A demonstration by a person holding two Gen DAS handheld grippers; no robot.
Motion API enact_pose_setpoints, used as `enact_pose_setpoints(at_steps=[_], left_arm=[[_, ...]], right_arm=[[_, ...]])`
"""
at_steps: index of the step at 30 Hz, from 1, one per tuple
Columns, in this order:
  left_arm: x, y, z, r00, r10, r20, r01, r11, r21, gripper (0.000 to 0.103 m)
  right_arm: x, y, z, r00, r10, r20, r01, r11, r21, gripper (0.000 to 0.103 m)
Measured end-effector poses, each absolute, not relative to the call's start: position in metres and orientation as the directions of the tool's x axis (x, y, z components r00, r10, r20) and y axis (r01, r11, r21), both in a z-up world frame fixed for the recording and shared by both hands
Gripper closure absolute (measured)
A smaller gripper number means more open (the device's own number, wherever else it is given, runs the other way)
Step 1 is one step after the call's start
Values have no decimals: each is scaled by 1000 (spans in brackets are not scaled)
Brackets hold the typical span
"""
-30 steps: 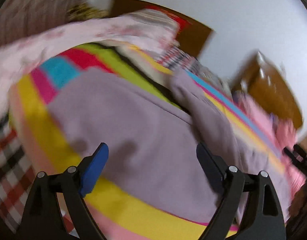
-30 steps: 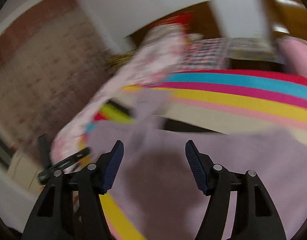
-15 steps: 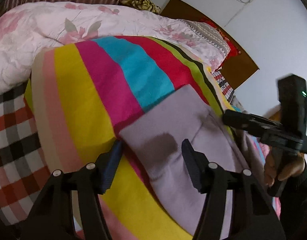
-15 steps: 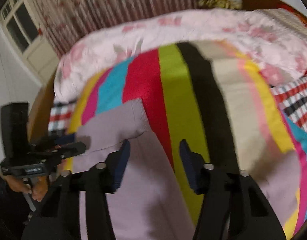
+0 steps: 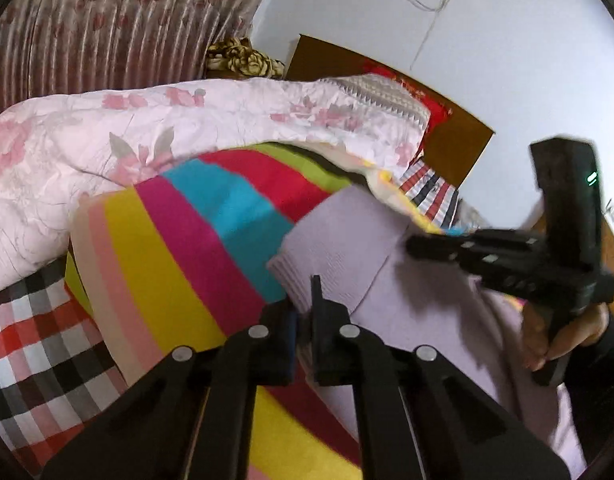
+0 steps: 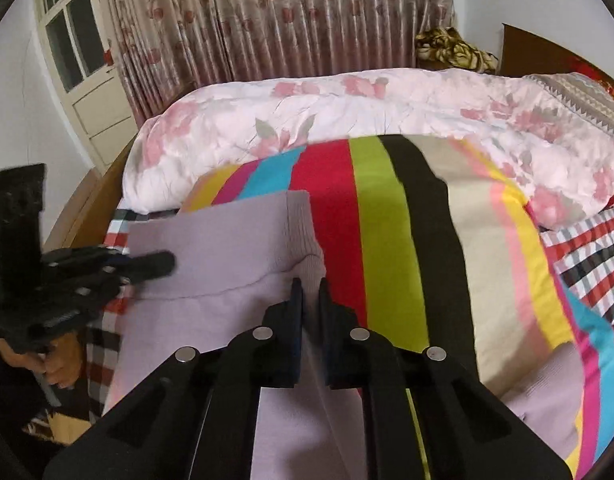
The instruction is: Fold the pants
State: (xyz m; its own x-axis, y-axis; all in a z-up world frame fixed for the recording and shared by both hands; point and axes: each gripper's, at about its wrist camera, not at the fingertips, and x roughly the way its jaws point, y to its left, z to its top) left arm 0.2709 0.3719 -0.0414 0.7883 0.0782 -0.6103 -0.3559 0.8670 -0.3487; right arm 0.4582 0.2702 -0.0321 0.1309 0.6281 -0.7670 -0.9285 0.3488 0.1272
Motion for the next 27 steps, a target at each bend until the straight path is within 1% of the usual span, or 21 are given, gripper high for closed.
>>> enact_pose_setpoints(at_steps=[1, 3, 4, 5, 6, 7, 8, 9, 10, 11, 12, 13, 14, 15, 18, 20, 22, 23, 25, 26, 27], left_arm=[[273, 374, -43, 780, 85, -620, -366, 866, -341, 98], [287, 379, -62, 731, 97, -676, -396, 867, -303, 98], [295, 383, -80, 697, 86, -712, -412, 861, -299, 98], [299, 384, -92, 676, 78, -733, -420, 858, -296, 97], [299, 383, -97, 674, 83, -734, -420, 860, -289, 92], [296, 381, -95, 681, 103, -725, -423, 864, -274, 87], [293, 380, -91, 679, 144, -720, -443, 863, -244, 64], [287, 379, -83, 667, 214, -713, -488, 849, -202, 40], [278, 378, -72, 654, 304, -693, -548, 822, -156, 33], [272, 377, -63, 659, 337, -673, -564, 813, -145, 29], [265, 375, -54, 678, 345, -649, -559, 816, -150, 25], [259, 371, -45, 704, 336, -625, -541, 825, -165, 21], [253, 362, -35, 741, 298, -602, -498, 845, -196, 15], [251, 352, -30, 772, 226, -594, -434, 870, -234, 14], [258, 321, -33, 797, -30, -603, -228, 910, -347, 14], [268, 300, -42, 778, -158, -608, -124, 910, -395, 14], [276, 287, -53, 754, -182, -632, -99, 919, -382, 14], [284, 282, -62, 726, -179, -664, -105, 926, -363, 14], [295, 283, -81, 676, -199, -709, -120, 920, -372, 14], [296, 282, -86, 669, -206, -714, -123, 917, -380, 14], [295, 283, -88, 670, -214, -711, -116, 916, -385, 14]], right_arm=[[460, 276, -36, 132, 614, -778, -926, 357, 124, 94], [466, 289, -60, 126, 561, -818, -917, 381, 119, 94], [466, 294, -74, 136, 527, -839, -913, 395, 100, 92], [466, 295, -81, 142, 528, -837, -910, 403, 99, 88], [466, 292, -82, 138, 540, -830, -905, 410, 117, 87], [468, 289, -80, 126, 550, -826, -894, 424, 146, 83], [473, 284, -75, 118, 547, -829, -878, 448, 170, 67], [477, 277, -68, 112, 546, -830, -864, 466, 190, 60], [480, 267, -59, 112, 559, -821, -853, 478, 210, 45], [484, 248, -43, 126, 595, -794, -843, 486, 231, 33], [488, 228, -29, 153, 627, -764, -831, 500, 244, 29], [493, 206, -18, 185, 649, -738, -813, 523, 256, 27], [503, 170, -6, 225, 666, -711, -770, 569, 289, 27], [511, 143, -3, 242, 669, -703, -731, 602, 322, 27], [529, 69, -16, 276, 635, -722, -596, 702, 389, 34], [537, 30, -40, 266, 602, -753, -482, 760, 436, 34], [540, 6, -64, 238, 606, -759, -385, 777, 499, 35], [540, -4, -77, 216, 631, -745, -344, 764, 546, 36], [540, -9, -92, 203, 681, -703, -305, 727, 616, 40], [540, -6, -93, 199, 701, -685, -307, 708, 636, 50], [541, -1, -97, 169, 724, -669, -301, 684, 664, 57]])
